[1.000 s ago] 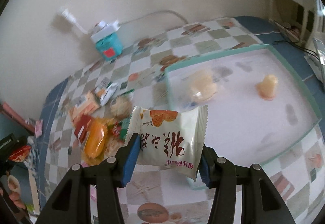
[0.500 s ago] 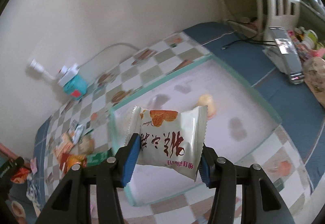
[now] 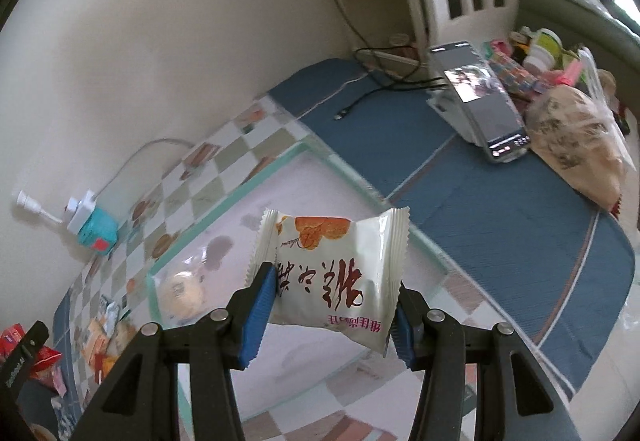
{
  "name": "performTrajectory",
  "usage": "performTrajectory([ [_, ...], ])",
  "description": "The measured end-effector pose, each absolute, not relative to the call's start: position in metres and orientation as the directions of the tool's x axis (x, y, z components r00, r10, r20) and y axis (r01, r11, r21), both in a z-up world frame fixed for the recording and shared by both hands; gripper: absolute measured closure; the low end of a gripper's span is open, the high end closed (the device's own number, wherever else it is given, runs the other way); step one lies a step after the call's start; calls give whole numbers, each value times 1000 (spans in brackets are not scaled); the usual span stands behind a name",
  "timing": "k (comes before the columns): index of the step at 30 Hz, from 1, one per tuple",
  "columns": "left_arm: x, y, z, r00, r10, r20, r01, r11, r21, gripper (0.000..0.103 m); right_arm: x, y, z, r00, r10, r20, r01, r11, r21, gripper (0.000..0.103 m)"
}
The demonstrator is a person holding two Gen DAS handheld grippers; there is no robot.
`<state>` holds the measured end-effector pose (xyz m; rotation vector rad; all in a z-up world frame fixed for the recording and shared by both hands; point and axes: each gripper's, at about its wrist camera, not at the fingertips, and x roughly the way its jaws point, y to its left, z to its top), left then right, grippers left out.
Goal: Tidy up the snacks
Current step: 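Lower the red bag into the tray with the left tool while the right tool releases the white bag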
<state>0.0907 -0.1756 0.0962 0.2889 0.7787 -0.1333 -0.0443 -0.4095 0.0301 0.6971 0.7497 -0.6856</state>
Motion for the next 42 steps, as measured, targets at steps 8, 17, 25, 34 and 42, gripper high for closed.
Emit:
performTrajectory([
  [8,80,-222,80,668,-71,-741,343,912,222,42,-40,-421,10,512,-257,-819,764,573,297,48],
  [17,84,-239,58,609,-86,-788,390,898,204,42,-29,-417,-10,492,-203,-847,746,600,290,48],
  [25,86,-256,26,540,-71,-838,427,882,200,42,-28,-421,-19,479,-180,-859,752,589,296,48],
  [34,90,-261,7,468,-79,-880,436,887,152,36,-26,-423,-24,459,-168,-872,758,587,286,48],
  [42,97,-241,20,486,-68,-871,373,918,137,19,-26,-421,-19,451,-182,-874,759,593,268,40],
])
